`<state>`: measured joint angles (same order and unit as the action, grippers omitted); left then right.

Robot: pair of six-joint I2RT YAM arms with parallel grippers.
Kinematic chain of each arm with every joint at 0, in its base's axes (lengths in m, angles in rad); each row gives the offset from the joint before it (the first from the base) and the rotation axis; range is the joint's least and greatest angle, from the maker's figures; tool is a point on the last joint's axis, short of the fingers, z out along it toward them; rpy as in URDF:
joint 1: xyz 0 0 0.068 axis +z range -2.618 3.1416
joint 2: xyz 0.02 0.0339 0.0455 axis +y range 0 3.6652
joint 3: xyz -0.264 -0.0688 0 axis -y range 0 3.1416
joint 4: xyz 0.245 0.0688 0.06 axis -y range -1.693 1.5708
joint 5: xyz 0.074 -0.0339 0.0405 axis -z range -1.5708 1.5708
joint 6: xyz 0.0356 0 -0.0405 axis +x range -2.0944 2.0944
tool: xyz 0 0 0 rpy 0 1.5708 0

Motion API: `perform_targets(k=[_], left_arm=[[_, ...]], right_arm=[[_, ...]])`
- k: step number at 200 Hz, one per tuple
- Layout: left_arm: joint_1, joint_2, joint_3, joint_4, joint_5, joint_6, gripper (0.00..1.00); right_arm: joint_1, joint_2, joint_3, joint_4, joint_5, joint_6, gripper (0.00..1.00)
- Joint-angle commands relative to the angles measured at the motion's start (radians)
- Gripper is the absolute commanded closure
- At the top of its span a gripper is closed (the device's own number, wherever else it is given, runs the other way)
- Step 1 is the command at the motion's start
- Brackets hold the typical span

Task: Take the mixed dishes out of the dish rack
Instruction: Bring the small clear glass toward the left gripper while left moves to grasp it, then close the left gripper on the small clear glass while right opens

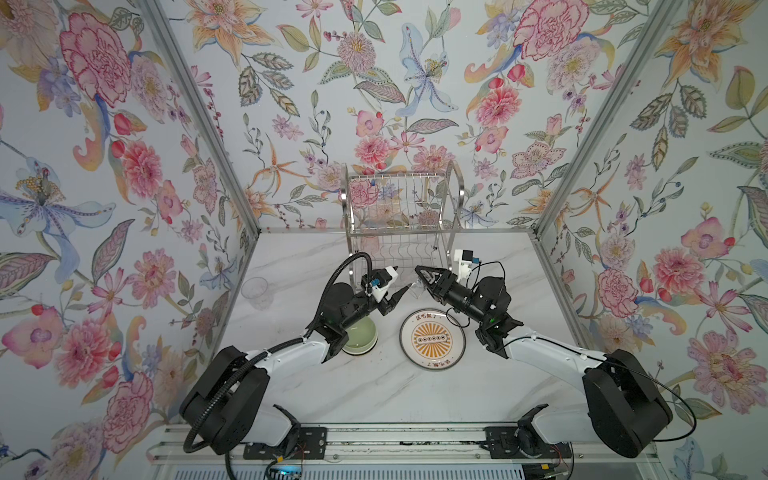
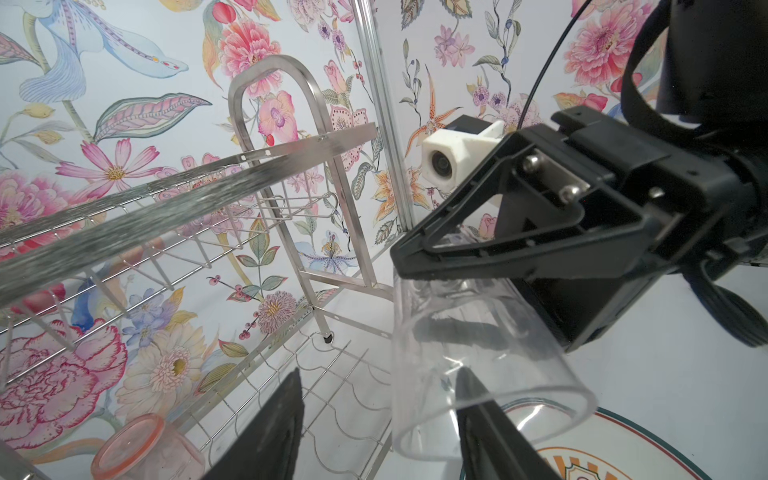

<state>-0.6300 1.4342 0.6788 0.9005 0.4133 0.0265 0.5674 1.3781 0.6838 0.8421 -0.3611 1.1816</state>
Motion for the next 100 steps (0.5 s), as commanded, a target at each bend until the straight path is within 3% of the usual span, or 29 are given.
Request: perform_targets(k=[1, 77, 100], left_arm=[[-0.013, 0.030, 0.031, 0.079, 0.033, -0.030, 0.45], [-0.027, 0.077, 0.067, 0.118, 0.039, -0.054, 0.59], [-0.028, 0.088, 0.070, 0.124, 0.039, -0.056, 0.70]], right_arm=[[0.006, 0.000, -0.007, 0.067, -0.005, 0.028, 1.00], [0.015, 0.028, 0.002, 0.078, -0.015, 0.037, 1.00], [0.018, 0.036, -0.002, 0.090, -0.017, 0.044, 1.00]])
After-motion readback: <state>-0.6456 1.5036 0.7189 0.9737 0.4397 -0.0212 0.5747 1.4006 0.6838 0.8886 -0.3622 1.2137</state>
